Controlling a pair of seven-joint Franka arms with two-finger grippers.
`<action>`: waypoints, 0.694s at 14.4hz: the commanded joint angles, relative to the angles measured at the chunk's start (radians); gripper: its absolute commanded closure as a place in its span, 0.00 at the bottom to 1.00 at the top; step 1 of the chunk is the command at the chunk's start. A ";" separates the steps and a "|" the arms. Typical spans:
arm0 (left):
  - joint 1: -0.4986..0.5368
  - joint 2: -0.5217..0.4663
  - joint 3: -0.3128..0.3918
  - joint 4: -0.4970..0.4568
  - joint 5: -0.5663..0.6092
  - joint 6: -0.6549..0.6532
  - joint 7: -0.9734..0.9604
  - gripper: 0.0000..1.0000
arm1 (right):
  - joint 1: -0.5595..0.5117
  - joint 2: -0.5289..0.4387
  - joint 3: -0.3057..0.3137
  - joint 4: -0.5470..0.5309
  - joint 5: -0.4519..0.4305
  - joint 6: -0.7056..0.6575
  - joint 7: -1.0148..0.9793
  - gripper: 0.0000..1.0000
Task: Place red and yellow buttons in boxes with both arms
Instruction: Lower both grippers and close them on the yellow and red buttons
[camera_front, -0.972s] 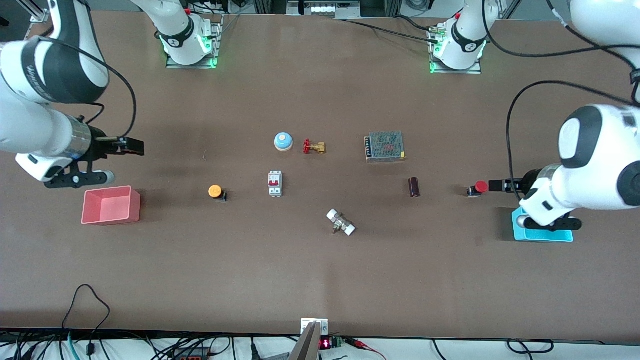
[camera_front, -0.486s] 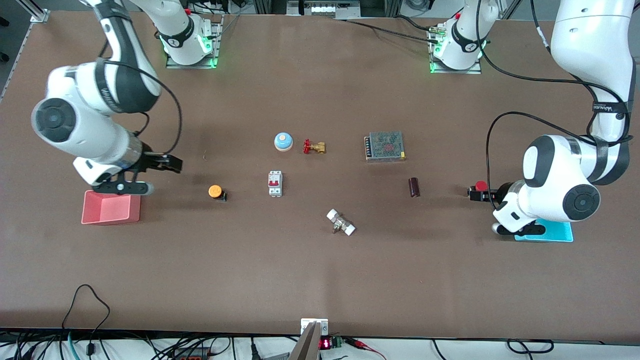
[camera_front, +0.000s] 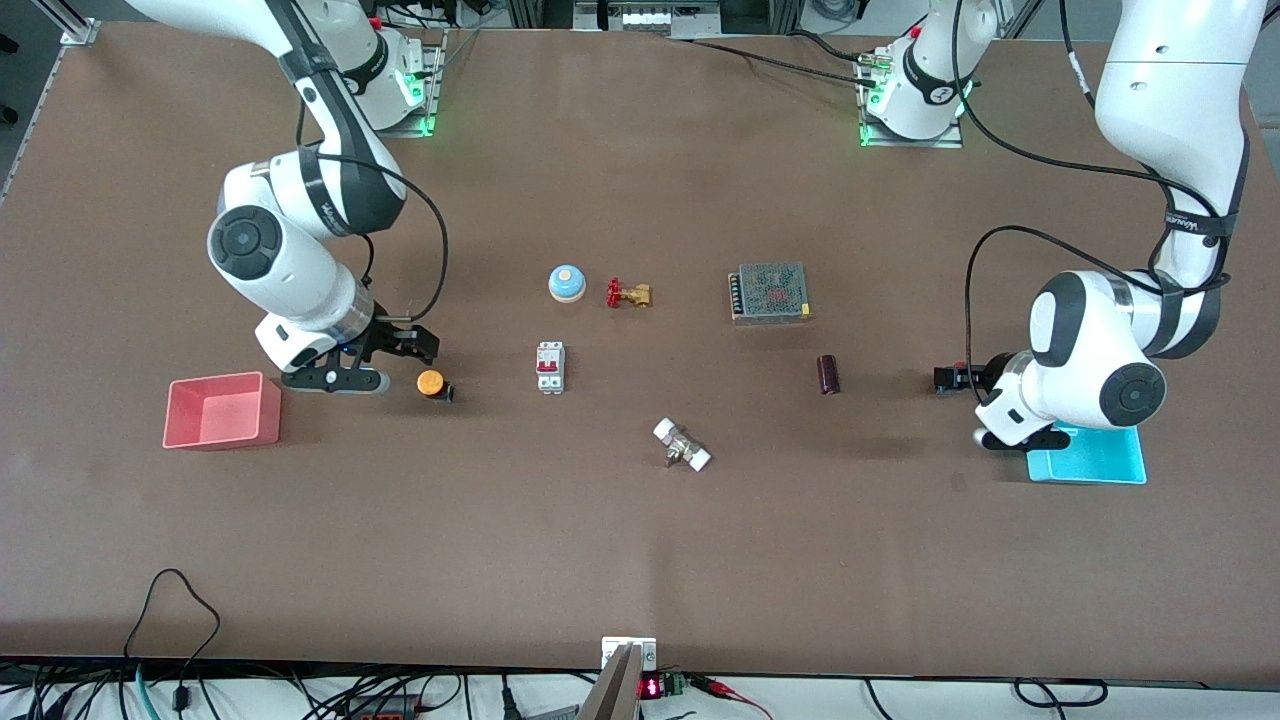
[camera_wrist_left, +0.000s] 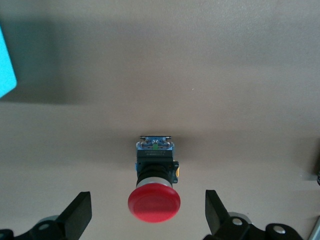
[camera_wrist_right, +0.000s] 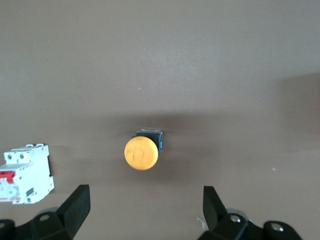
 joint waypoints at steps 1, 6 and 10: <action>0.002 -0.031 -0.001 -0.059 -0.014 0.042 0.023 0.00 | 0.006 0.050 0.001 -0.001 -0.004 0.082 0.015 0.00; 0.002 -0.031 -0.001 -0.086 -0.019 0.068 0.026 0.05 | 0.008 0.123 0.001 0.010 -0.027 0.125 0.005 0.00; 0.002 -0.028 -0.001 -0.086 -0.019 0.089 0.129 0.32 | 0.008 0.144 0.001 0.021 -0.027 0.128 0.005 0.00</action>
